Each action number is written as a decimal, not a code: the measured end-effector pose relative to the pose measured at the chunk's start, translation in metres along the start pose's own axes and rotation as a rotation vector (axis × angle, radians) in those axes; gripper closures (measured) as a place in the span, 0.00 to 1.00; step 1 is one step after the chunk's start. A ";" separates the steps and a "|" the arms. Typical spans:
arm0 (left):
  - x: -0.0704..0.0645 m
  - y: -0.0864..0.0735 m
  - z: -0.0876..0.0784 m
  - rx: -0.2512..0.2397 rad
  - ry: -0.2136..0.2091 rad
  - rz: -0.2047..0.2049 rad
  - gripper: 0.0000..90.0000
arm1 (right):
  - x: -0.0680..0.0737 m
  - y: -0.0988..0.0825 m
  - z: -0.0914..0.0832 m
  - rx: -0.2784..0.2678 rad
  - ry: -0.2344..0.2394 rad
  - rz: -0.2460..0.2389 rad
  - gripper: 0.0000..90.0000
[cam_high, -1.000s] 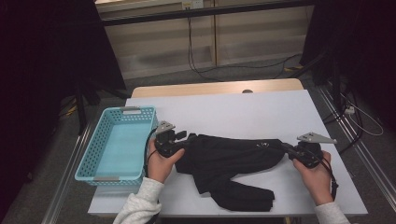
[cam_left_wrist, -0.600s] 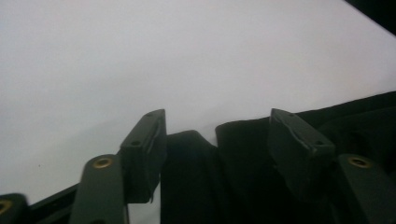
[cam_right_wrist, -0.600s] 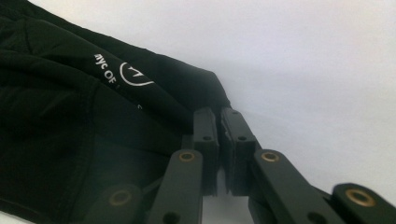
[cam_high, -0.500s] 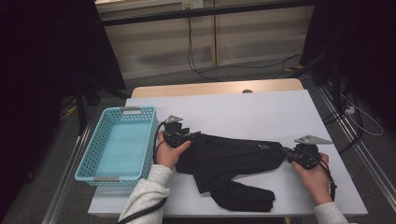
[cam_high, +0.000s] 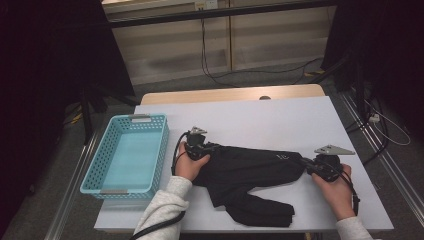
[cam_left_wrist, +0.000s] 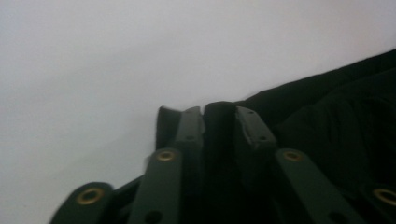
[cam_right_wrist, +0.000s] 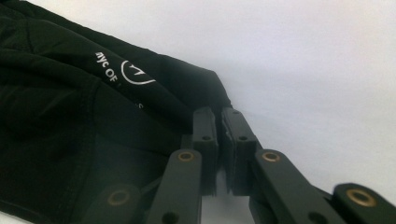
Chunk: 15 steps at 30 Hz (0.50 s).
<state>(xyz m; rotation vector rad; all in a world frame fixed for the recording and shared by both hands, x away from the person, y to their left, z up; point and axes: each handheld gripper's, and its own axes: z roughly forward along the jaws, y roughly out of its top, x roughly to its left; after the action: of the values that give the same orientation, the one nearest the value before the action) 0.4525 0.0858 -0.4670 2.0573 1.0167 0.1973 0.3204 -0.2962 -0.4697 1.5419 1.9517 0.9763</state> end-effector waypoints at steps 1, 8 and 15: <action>0.000 0.000 0.000 0.005 0.006 0.001 0.86 | 0.000 0.000 0.000 0.000 0.002 0.001 0.94; 0.001 0.002 -0.011 -0.041 0.001 -0.044 0.96 | -0.005 0.001 -0.003 -0.042 0.031 0.034 0.95; 0.007 0.005 -0.044 -0.153 -0.030 -0.055 0.96 | -0.001 0.009 -0.010 -0.100 0.045 -0.001 0.95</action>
<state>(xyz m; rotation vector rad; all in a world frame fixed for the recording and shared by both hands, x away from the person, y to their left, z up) 0.4400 0.1161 -0.4360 1.8868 1.0068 0.2084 0.3188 -0.2988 -0.4564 1.4761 1.9035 1.0999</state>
